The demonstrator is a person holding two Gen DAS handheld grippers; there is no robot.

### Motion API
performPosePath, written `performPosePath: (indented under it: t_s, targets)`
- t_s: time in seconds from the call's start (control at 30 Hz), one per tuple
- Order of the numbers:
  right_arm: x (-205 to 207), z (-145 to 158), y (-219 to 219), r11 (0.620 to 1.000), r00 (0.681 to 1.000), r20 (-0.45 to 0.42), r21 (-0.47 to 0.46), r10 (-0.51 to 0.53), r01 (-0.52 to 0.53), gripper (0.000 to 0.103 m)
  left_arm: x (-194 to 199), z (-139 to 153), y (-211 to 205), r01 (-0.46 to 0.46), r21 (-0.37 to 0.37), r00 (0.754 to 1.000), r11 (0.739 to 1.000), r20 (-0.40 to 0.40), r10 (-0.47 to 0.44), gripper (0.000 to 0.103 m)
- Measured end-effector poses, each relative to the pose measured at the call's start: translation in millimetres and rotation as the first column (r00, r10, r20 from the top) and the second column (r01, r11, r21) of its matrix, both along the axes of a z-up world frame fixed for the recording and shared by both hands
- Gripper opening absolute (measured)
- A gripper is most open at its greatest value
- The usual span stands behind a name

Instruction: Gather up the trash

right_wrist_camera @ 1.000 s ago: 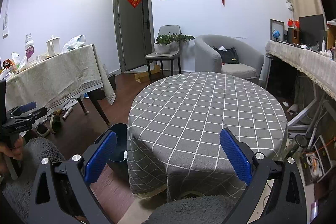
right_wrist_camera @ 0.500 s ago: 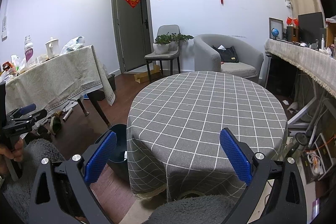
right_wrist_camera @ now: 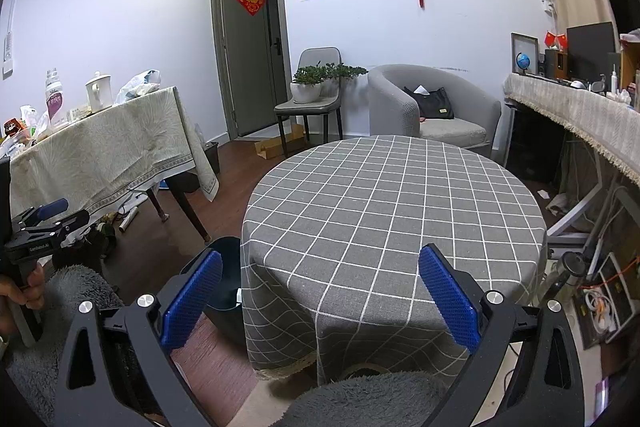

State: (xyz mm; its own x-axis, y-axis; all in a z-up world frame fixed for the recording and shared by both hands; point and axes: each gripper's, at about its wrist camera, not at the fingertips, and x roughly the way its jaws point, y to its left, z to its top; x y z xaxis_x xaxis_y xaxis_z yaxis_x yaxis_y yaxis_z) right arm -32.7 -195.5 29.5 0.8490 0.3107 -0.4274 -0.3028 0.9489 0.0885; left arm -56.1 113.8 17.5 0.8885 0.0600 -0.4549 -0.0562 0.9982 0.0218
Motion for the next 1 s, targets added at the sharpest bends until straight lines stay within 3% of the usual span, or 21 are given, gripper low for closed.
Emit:
performPosePath:
  t_s: [1.0]
  targets:
    - [0.3, 1.0, -0.2, 1.000, 1.000, -0.001, 0.000, 0.000, 0.000, 0.100, -0.5, -0.1, -1.7, 0.000, 0.001, 1.000, 1.000, 0.000, 0.000, 0.099]
